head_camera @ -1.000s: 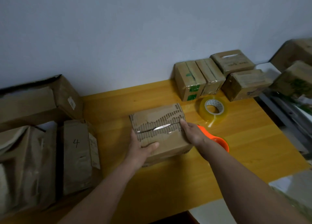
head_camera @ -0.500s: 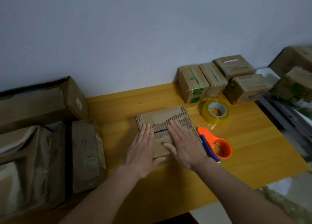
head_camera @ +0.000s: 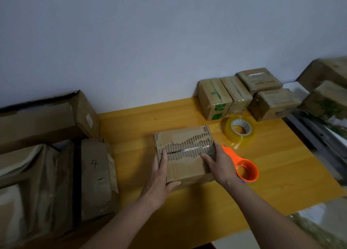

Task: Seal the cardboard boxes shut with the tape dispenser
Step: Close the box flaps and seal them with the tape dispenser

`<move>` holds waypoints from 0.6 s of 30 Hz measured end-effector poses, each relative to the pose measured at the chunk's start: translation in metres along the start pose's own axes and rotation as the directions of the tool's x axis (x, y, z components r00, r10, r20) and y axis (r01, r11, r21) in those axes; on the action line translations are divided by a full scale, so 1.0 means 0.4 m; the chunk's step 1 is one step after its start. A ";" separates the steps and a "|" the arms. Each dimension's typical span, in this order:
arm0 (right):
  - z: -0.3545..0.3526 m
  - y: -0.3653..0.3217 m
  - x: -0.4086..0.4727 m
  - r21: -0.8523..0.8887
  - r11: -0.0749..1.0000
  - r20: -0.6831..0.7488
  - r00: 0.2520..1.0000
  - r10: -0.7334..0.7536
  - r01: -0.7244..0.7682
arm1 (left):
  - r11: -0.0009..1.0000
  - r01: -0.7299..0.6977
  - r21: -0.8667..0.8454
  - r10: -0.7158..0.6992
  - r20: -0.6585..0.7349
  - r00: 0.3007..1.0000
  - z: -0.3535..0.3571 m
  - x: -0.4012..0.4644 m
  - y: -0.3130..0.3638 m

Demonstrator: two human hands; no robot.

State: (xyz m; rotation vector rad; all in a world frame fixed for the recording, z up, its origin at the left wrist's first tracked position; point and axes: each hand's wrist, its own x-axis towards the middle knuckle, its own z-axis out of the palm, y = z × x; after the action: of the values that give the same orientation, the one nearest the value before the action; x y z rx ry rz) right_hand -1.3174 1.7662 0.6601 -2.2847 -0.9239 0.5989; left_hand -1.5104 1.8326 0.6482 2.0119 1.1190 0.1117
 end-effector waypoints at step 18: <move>-0.032 0.004 -0.093 -0.049 0.995 0.163 0.982 0.098 -0.091 | 0.868 0.111 0.485 -0.202 0.140 0.969 -0.088 0.011 0.114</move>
State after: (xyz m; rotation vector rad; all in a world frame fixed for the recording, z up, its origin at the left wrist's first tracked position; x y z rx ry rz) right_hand -1.3334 1.7334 0.6749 -2.3535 -0.9161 0.8289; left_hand -1.4923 1.8446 0.7019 2.2826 1.2701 -0.4733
